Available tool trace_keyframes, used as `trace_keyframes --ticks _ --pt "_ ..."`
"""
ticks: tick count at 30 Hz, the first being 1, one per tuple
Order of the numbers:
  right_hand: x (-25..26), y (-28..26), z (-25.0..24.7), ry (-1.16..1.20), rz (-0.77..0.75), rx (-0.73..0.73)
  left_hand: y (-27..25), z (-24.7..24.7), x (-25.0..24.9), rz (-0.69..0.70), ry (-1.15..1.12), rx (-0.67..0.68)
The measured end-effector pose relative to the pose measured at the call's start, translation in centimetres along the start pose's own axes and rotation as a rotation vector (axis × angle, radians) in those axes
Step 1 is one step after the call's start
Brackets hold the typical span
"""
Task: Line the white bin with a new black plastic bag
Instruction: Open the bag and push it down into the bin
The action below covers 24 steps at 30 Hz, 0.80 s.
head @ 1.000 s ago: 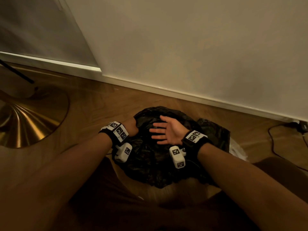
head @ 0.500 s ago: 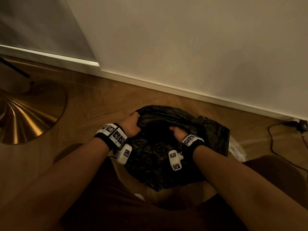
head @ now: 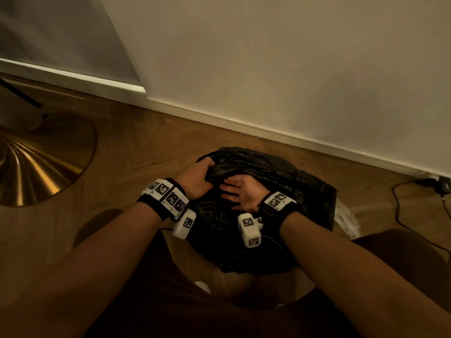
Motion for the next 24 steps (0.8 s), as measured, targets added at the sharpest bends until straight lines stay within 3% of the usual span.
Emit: trace_keyframes --ticks 5,16,22,24 --pt "0.2 1.7 -0.3 0.059 -0.11 -0.053 -0.5 0.4 -1.0 0.079 -0.047 0.048" --pt "-0.1 3.7 -4.7 0.111 -0.148 -0.115 -1.8 0.0 -1.6 0.16 -0.185 0.082" --pt "0.8 2.7 -5.3 -0.016 -0.186 -0.229 -1.8 0.0 -1.7 0.187 -0.229 0.079" --pt "0.7 3.0 -6.5 -0.145 -0.18 -0.331 -1.8 -0.1 -1.7 0.191 -0.221 0.069"
Point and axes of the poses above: each hand's wrist, its own y-axis towards the middle knuckle, its own z-axis out of the palm, x = y × z, the point moved 7 cm from there along y, towards the middle knuckle, and after that the axes turned 13 degrees about x, right-handed, at the moved point
